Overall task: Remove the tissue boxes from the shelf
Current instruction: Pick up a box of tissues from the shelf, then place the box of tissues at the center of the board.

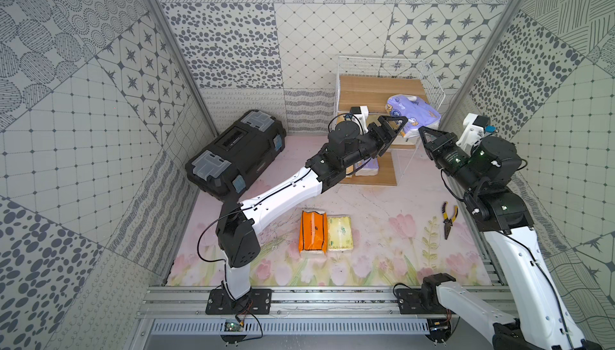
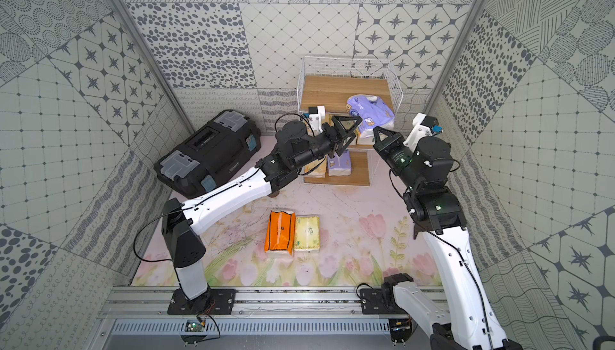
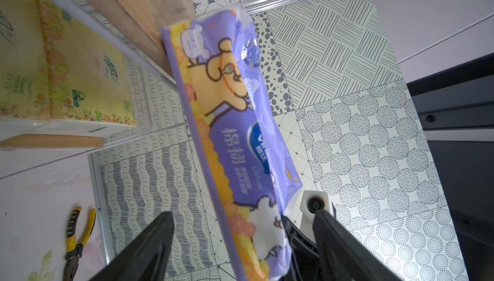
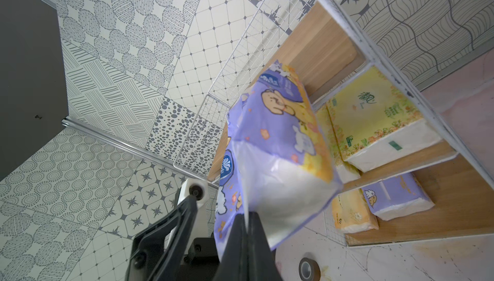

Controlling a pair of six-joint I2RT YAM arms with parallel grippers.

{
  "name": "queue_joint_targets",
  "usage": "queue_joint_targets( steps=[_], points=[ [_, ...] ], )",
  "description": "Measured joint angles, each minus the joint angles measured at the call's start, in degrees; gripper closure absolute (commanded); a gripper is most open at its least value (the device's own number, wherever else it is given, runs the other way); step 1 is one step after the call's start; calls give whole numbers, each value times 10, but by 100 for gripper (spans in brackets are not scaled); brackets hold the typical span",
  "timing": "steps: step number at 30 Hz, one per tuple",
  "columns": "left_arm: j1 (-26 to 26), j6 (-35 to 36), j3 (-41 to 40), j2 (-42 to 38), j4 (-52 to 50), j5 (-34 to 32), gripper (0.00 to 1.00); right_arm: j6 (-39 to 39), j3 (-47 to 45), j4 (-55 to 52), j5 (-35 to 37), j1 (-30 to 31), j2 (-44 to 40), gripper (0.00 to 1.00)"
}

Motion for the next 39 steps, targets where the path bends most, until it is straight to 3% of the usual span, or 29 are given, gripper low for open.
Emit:
queue_joint_targets(
  steps=[12,16,19,22,31,39],
  points=[
    [0,-20,46,44,-19,1,74,-3,-34,-24,-9,0,-33,100],
    [-1,-19,40,44,-16,5,84,-19,-36,-43,-9,0,-40,62],
    [-2,-12,23,39,-15,6,88,-44,-36,-64,-5,0,-56,46],
    [-7,-1,-11,22,-8,5,90,-76,-36,-86,1,0,-84,41],
    [-55,50,-209,-79,12,-13,92,-169,-51,-164,-9,0,-153,39],
    [-112,66,-403,-120,15,-52,94,-179,-166,-224,-28,0,-174,40]
  ],
)
